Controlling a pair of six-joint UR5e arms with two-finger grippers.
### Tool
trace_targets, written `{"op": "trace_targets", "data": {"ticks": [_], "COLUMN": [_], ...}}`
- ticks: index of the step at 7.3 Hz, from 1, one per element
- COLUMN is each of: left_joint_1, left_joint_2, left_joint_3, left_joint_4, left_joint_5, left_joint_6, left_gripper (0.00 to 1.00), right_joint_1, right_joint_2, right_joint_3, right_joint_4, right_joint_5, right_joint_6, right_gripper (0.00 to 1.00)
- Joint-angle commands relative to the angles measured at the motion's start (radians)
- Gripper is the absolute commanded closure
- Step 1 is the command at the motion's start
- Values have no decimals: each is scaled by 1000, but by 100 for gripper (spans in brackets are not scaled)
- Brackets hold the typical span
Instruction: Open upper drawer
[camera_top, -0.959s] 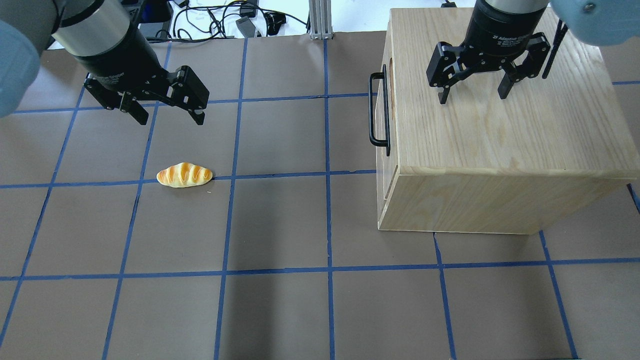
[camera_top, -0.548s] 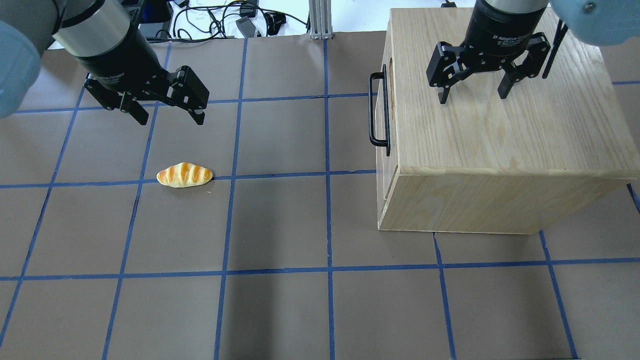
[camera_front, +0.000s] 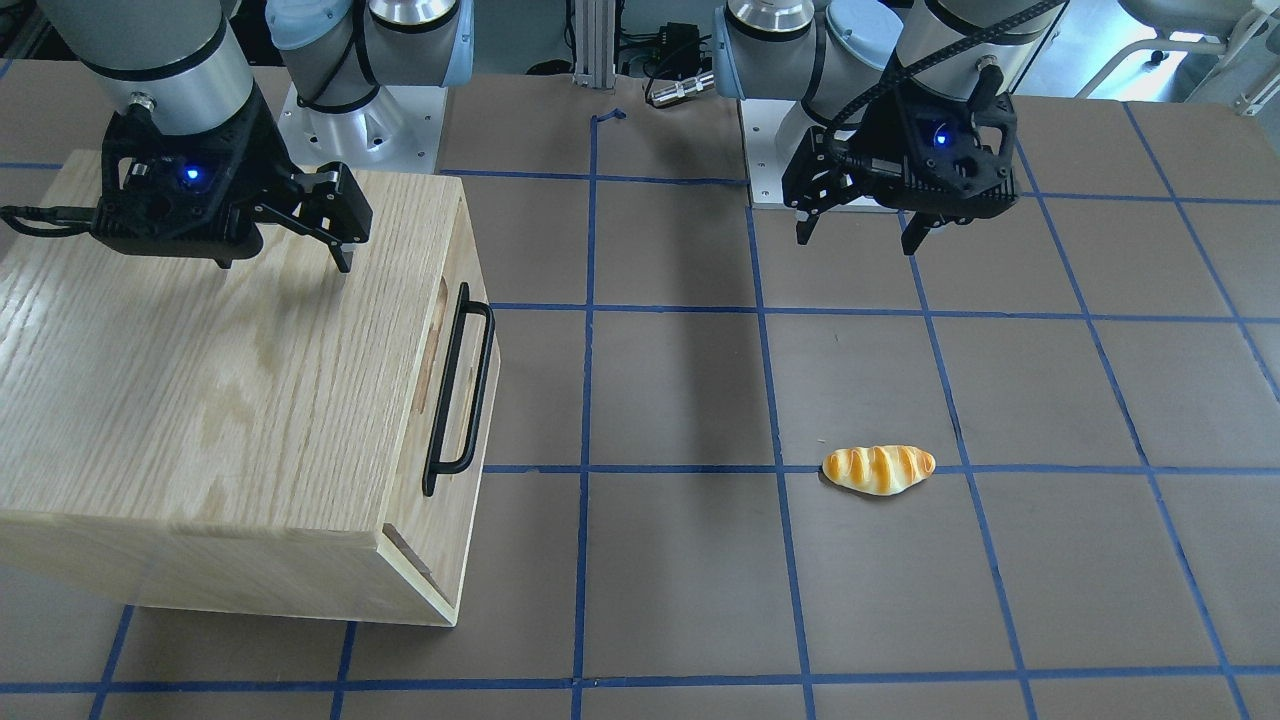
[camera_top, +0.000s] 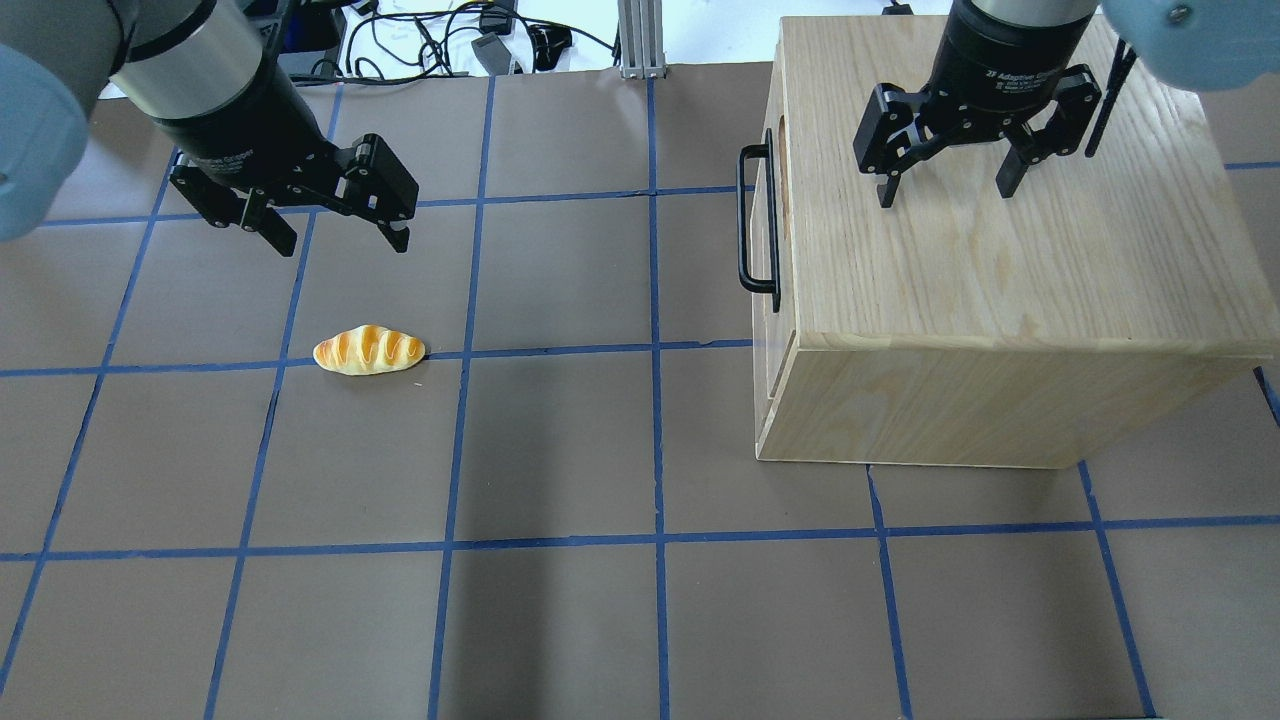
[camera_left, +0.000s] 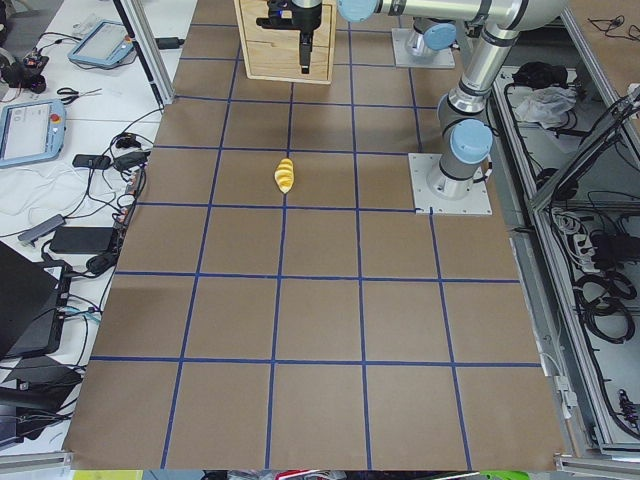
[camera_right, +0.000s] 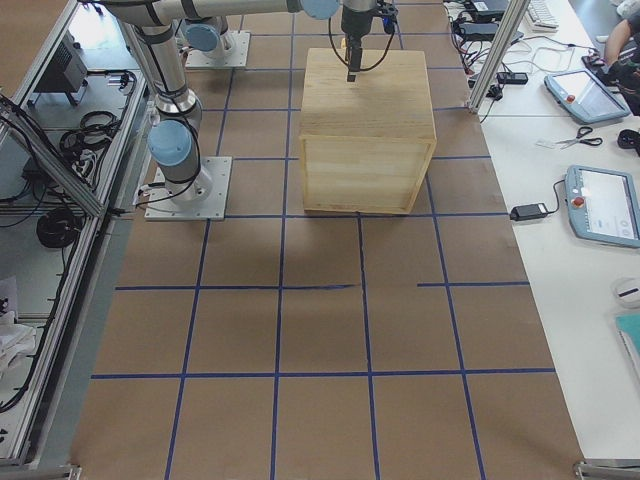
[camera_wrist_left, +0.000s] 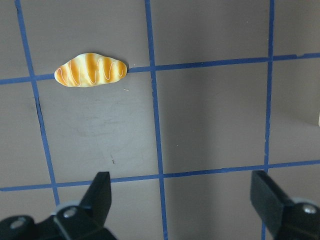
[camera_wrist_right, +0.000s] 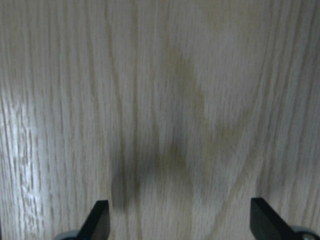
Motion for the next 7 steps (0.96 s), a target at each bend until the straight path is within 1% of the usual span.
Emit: {"op": "trace_targets", "data": {"ticks": [1,2,4,5,6,7], "left_joint_1": [2,2,2,-8,-33,-88], "left_joint_2": [0,0,-29,-66,-124,-180], "left_joint_3": [-4,-4,1,1,-2,-2], "left_joint_4": [1,2,27,83,179,297], "left_joint_5": [15,14,-70,-151,-226,-267], "left_joint_6": [-11,-11,-96,-119,-203,-268], "left_gripper": [0,0,0,0,0,0], "right_joint_1": [-1,1,1,-1,1,-1], "right_joint_2": [0,0,0,0,0,0], "right_joint_3": [2,0,0,2,0,2], "right_joint_4": [0,0,0,0,0,0], "right_joint_5": [0,0,0,0,0,0], "right_joint_6": [1,0,0,0,1,0], "right_gripper": [0,0,0,0,0,0]}}
